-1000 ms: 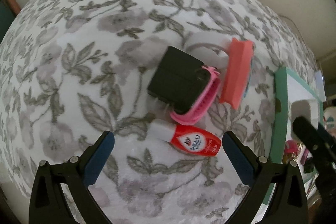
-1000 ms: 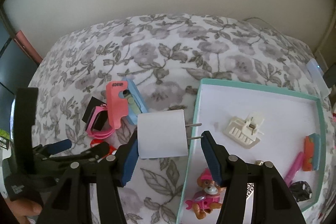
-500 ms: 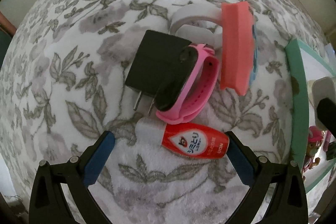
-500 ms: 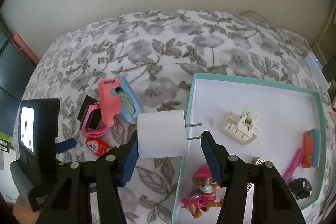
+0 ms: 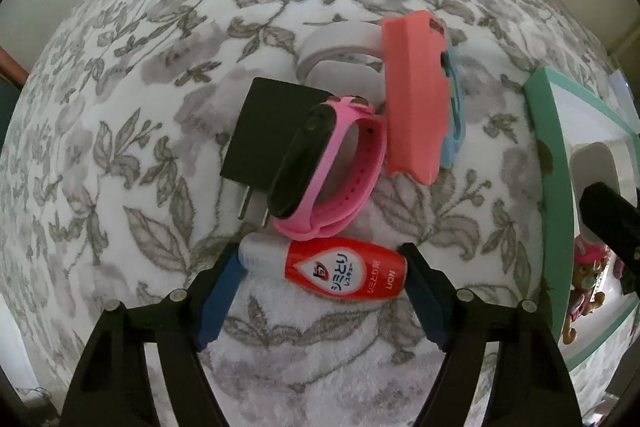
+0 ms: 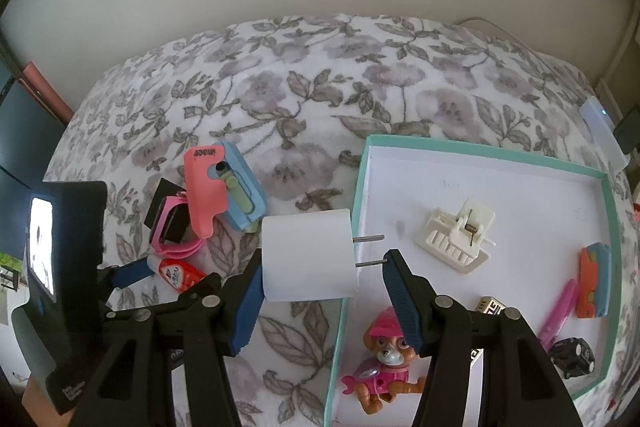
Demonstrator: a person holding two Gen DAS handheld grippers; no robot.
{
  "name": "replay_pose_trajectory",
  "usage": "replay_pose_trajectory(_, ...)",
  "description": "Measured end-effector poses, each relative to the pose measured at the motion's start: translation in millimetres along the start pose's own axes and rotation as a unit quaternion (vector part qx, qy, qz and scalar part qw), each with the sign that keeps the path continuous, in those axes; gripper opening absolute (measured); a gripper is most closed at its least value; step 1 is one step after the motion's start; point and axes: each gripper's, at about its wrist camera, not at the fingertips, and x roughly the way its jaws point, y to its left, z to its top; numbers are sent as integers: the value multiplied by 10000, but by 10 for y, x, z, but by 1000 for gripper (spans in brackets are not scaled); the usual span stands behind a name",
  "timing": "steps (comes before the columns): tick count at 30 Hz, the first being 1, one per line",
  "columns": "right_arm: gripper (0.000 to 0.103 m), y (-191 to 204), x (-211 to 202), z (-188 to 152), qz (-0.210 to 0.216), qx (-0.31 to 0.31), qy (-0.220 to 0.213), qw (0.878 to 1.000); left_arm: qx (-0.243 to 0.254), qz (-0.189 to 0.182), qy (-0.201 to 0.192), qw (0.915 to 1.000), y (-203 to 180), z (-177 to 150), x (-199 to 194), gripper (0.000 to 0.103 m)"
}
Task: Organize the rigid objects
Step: 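Grasp the white charger plug with the right tool while the left tool grasps the red LION bottle, then carry the red bottle with the left tool while the right tool carries the white plug to the tray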
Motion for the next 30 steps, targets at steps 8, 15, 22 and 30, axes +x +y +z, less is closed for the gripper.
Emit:
replay_pose_trajectory(8, 61, -18, -15, 0, 36, 17, 1, 10000, -63, -9, 46, 10000, -9, -8, -34, 79)
replay_pose_trajectory(15, 61, -40, -152, 32, 90, 49, -150, 9998, -78, 61, -211, 9997, 46, 35, -264, 79)
replay_pose_trajectory(22, 61, -67, -343, 79, 142, 82, -355, 9992, -235, 11, -684, 9974, 118, 83, -680, 79)
replay_pose_trajectory(30, 61, -191, -578, 120, 169, 175, -621, 9978, -347, -67, -1349, 9902, 116, 111, -1198, 79)
